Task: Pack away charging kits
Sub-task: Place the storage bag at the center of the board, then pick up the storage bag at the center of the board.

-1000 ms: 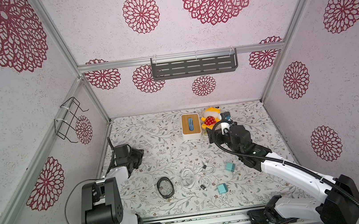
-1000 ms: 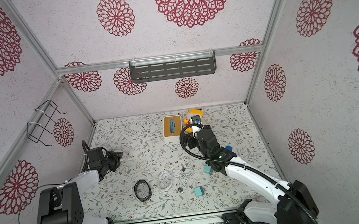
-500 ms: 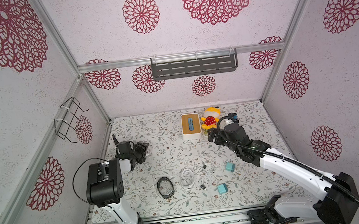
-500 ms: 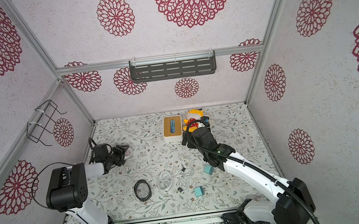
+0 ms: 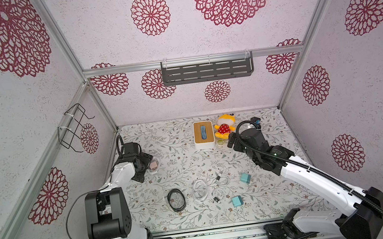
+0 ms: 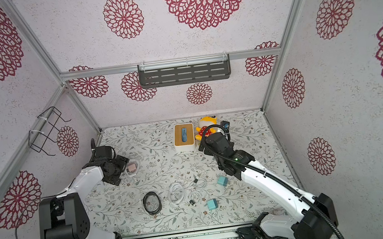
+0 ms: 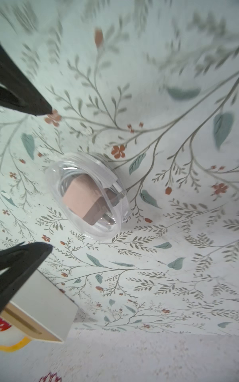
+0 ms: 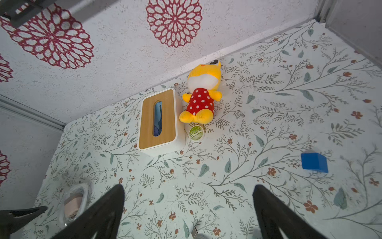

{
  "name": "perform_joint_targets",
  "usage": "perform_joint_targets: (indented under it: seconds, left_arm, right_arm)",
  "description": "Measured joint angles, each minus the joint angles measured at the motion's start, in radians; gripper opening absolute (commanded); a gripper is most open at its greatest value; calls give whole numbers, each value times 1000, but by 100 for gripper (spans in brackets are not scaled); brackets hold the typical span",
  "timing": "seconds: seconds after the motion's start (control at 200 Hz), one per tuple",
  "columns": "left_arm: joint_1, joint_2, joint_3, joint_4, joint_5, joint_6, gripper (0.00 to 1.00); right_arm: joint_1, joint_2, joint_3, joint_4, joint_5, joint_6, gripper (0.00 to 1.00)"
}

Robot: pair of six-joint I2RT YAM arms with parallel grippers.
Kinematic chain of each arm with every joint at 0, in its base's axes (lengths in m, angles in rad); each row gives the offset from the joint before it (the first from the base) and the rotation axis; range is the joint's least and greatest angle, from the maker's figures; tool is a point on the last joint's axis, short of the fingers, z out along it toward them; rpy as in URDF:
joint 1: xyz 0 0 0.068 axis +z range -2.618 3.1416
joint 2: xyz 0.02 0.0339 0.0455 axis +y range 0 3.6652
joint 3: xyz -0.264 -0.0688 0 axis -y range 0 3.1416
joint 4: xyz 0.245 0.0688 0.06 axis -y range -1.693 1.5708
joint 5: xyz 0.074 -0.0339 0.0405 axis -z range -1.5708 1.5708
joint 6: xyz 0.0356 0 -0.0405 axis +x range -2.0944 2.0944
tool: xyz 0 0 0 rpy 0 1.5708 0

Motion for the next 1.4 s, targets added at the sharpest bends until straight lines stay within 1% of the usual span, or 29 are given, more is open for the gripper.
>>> perform_joint_targets:
  seconds: [0.06, 0.12, 0.165, 0.235, 0.33, 0.38, 0.44, 0.475, 0.55, 0.63, 0.675, 0.705, 0.77, 0.805, 0.82, 0.871, 0.931, 1.016, 1.066, 1.151, 1.196, 1.296, 1.401]
  left_arm:
    - [-19, -65, 37, -68, -80, 5, 98]
    - [-28, -134, 48, -87, -127, 19, 98]
    - [-31, -182, 37, -81, -141, 33, 98]
    - [-29, -235, 2, -64, -125, 54, 98]
    - [-43, -232, 8, -91, -119, 84, 98]
    - [-72, -208, 52, -135, -138, 106, 98]
    - [-119, -181, 121, -168, -163, 130, 100]
    - [-147, -170, 158, -178, -174, 142, 99]
    - [-226, -148, 230, -206, -198, 167, 94]
    - [-343, -117, 300, -268, -228, 200, 92]
    - [-435, -101, 323, -299, -253, 221, 89]
    - [-515, -95, 328, -317, -269, 233, 89]
    - [-679, -93, 319, -345, -299, 246, 89]
    - [-763, -93, 312, -351, -306, 254, 88]
    - [-811, -92, 310, -353, -305, 257, 88]
    - [-924, -88, 308, -356, -323, 266, 88]
    - [-1038, -73, 316, -366, -370, 265, 88]
    - [-1164, -10, 344, -398, -466, 242, 88]
    - [-1214, 39, 355, -408, -512, 226, 88]
    - [-1260, 154, 381, -435, -566, 195, 81]
    - [-1265, 220, 409, -460, -585, 183, 79]
    - [-1266, 375, 496, -518, -632, 143, 78]
    - [-1265, 479, 556, -566, -666, 112, 78]
  right_arm:
    - [-2, -1, -1, -14, -2, -4, 99]
    - [-3, -6, -13, -10, -12, -9, 99]
    - [-4, -16, -32, -1, -24, -10, 99]
    - [-4, -26, -55, 2, -47, -10, 98]
    - [-4, -15, -58, 1, -87, -10, 94]
    - [-4, -3, -59, 2, -107, -10, 88]
    - [-4, 12, -68, 12, -130, -8, 84]
    - [-4, 20, -79, 20, -143, -8, 79]
    - [-2, 36, -108, 20, -157, -13, 75]
    - [-2, 40, -145, 12, -161, -19, 75]
    - [-2, 32, -174, 15, -157, -27, 76]
    - [-2, 20, -203, 22, -148, -34, 77]
    - [-3, -14, -279, 39, -117, -34, 75]
    - [-4, -32, -319, 45, -103, -32, 74]
    - [-5, -41, -337, 48, -96, -33, 74]
    - [-8, -66, -391, 60, -76, -32, 74]
    - [-10, -84, -430, 73, -45, -34, 74]
    - [-11, -113, -462, 108, 31, -34, 76]
    - [-15, -134, -478, 138, 79, -34, 76]
    - [-44, -150, -499, 199, 150, -45, 76]
    - [-71, -145, -499, 222, 177, -56, 76]
    - [-131, -124, -499, 257, 240, -84, 76]
    - [-186, -118, -526, 285, 304, -104, 78]
